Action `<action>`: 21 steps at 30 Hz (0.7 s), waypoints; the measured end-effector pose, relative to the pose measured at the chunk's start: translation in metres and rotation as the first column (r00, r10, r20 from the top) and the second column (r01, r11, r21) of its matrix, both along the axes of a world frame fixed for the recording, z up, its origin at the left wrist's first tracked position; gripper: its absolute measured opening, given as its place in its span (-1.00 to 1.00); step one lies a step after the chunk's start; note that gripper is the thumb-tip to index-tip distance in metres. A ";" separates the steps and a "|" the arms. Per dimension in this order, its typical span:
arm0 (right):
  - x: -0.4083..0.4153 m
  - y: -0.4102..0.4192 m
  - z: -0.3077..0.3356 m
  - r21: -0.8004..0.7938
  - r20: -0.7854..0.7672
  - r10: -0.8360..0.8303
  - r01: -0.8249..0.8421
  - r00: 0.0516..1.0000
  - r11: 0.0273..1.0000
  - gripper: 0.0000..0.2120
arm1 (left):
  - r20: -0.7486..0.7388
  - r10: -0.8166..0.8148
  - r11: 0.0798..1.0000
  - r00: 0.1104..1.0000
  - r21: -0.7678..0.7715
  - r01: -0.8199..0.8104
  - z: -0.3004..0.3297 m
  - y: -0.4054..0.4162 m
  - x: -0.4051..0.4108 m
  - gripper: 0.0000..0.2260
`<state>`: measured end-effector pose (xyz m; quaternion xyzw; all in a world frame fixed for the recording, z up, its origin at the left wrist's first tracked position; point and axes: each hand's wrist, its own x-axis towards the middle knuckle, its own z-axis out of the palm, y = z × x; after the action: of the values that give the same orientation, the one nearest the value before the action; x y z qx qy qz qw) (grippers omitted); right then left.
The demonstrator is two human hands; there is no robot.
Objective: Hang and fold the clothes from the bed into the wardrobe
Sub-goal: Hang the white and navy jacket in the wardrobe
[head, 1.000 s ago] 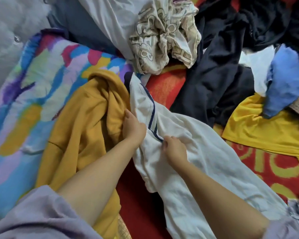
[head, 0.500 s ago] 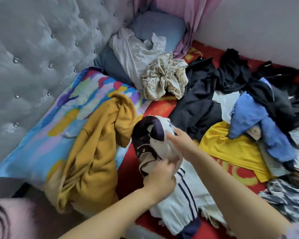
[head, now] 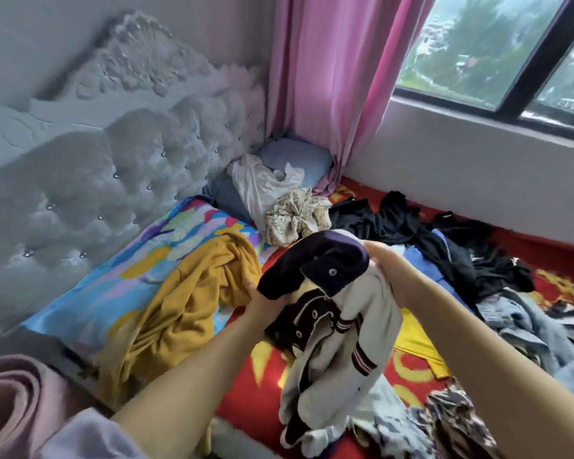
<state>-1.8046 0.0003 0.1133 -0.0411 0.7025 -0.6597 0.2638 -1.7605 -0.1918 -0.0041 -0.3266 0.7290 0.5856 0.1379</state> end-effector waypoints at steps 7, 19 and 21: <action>0.107 0.016 0.044 -0.037 0.016 -0.037 0.038 0.999 0.999 -0.82 | 0.078 0.290 0.696 0.954 0.667 -0.266 0.032 -0.019 0.067 -0.74; 0.236 -0.005 0.015 0.096 -0.051 -0.111 0.116 0.992 0.989 -0.79 | -0.161 0.268 0.759 0.950 0.642 -0.105 0.140 -0.056 0.236 -0.78; 0.250 -0.026 0.018 0.234 -0.164 0.085 -0.045 0.983 0.971 -0.74 | -0.214 0.291 0.750 0.933 0.656 -0.084 0.154 -0.058 0.265 -0.79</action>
<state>-1.5548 -0.0259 0.1316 -0.0907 0.7925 -0.5590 0.2264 -1.4956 -0.2495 0.1504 -0.2391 0.4624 0.8512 0.0668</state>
